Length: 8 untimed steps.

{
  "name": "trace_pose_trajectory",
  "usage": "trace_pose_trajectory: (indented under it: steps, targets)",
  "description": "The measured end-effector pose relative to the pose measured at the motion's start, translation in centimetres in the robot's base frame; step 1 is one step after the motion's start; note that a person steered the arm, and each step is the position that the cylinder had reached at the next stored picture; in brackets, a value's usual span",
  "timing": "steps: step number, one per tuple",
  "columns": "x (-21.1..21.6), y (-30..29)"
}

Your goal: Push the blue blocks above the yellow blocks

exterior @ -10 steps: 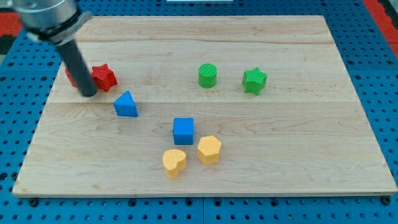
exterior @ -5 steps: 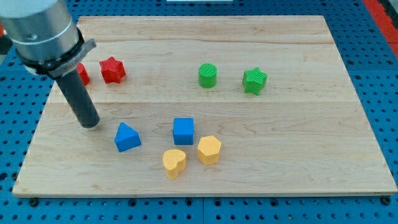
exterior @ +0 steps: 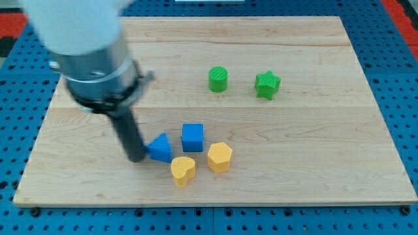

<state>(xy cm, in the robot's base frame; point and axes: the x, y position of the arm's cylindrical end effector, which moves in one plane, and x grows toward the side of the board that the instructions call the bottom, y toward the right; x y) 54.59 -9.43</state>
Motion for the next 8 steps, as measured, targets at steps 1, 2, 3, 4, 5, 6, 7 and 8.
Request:
trace_pose_trajectory:
  steps: [1, 2, 3, 4, 5, 6, 7, 8]
  targets:
    - [0.0, 3.3]
    - [-0.1, 3.3]
    - [-0.1, 3.3]
    - [-0.2, 3.3]
    - [-0.5, 3.3]
    - [-1.1, 3.3]
    - [-2.1, 3.3]
    - [-3.5, 3.3]
